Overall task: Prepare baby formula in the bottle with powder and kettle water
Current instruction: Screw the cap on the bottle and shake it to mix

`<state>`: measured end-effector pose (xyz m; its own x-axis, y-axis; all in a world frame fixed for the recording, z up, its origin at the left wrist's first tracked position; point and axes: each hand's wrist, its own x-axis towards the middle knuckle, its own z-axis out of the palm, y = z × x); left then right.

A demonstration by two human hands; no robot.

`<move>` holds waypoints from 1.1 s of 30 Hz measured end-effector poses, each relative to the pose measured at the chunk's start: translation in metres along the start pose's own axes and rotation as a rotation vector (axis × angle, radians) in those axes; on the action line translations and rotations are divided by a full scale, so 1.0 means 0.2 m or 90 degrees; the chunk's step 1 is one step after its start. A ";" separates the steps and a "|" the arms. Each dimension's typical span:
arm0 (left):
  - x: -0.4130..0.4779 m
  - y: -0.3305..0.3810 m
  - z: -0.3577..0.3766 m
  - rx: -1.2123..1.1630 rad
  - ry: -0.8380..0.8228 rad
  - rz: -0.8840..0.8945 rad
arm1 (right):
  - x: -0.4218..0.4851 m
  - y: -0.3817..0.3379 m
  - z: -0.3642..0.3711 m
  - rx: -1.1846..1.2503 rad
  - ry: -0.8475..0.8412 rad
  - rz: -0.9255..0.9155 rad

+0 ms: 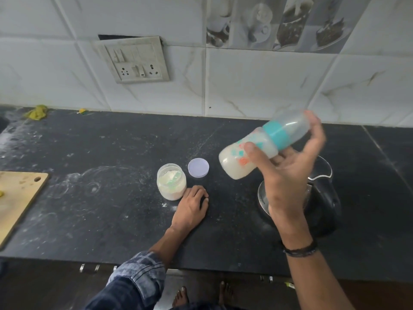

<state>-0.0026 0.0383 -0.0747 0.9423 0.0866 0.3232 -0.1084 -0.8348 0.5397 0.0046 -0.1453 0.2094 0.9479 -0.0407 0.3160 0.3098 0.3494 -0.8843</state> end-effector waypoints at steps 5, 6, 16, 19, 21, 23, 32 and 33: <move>0.00 0.01 -0.01 0.002 0.011 0.007 | 0.02 -0.03 -0.01 0.053 0.142 -0.141; 0.00 0.00 0.00 0.003 0.011 0.006 | 0.03 -0.01 -0.01 0.022 0.120 -0.127; 0.01 0.00 0.00 0.004 0.003 0.005 | 0.00 -0.02 -0.03 0.026 0.135 -0.231; 0.00 0.00 0.00 0.006 0.003 0.004 | -0.01 0.01 -0.01 -0.030 0.005 -0.073; 0.00 0.00 0.00 0.007 -0.002 0.002 | -0.04 0.01 -0.02 -0.022 -0.014 -0.044; 0.00 0.01 -0.01 0.005 0.002 0.003 | -0.04 -0.04 -0.03 0.009 0.051 -0.129; 0.00 0.02 -0.02 -0.002 0.006 -0.004 | -0.08 0.01 -0.03 -0.078 -0.011 -0.124; 0.00 0.02 -0.02 -0.001 0.005 -0.005 | -0.08 -0.02 -0.03 -0.073 0.023 -0.174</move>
<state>-0.0042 0.0366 -0.0698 0.9408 0.0967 0.3250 -0.1019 -0.8335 0.5430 -0.0106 -0.1508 0.2054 0.8295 -0.1523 0.5373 0.5584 0.2135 -0.8016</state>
